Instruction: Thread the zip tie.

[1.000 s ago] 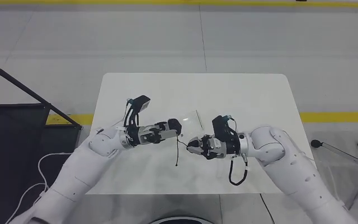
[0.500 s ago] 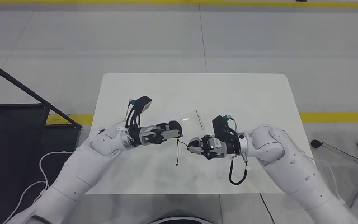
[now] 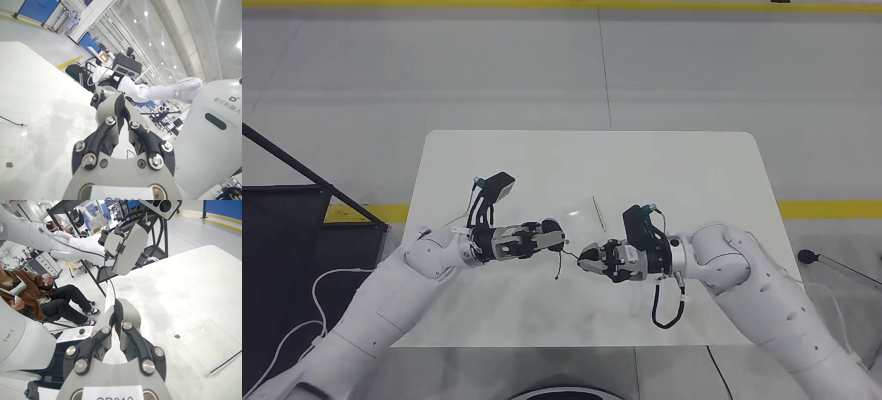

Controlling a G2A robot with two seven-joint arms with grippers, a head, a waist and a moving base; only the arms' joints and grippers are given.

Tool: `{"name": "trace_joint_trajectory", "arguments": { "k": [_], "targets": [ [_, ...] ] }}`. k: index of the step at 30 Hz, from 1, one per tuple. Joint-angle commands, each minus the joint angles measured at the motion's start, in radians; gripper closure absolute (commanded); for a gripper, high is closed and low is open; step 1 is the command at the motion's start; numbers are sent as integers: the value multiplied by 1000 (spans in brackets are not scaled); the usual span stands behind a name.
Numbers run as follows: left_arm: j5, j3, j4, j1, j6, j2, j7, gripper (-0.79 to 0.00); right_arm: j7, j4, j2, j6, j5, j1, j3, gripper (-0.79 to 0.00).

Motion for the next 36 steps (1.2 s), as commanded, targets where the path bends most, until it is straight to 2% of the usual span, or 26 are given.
{"name": "trace_joint_trajectory", "arguments": {
  "k": [1,9,21,30,36],
  "targets": [
    [-1,2,0,-2,0,1,0,0,-3,1,1,0,1,2,-2,0],
    [11,-40,10,8,0,5,1,0,-39,-31,15,0,-9,-9,12,0],
    [88,-124,-4,58,0,5,45,0,-201,-165,73,0,-63,-88,71,0],
    [126,-169,-15,89,0,5,69,0,-394,-234,128,0,-143,-113,66,0],
    [135,-194,-22,106,0,7,75,0,-610,-260,170,0,-273,-116,35,0]
  ]
}}
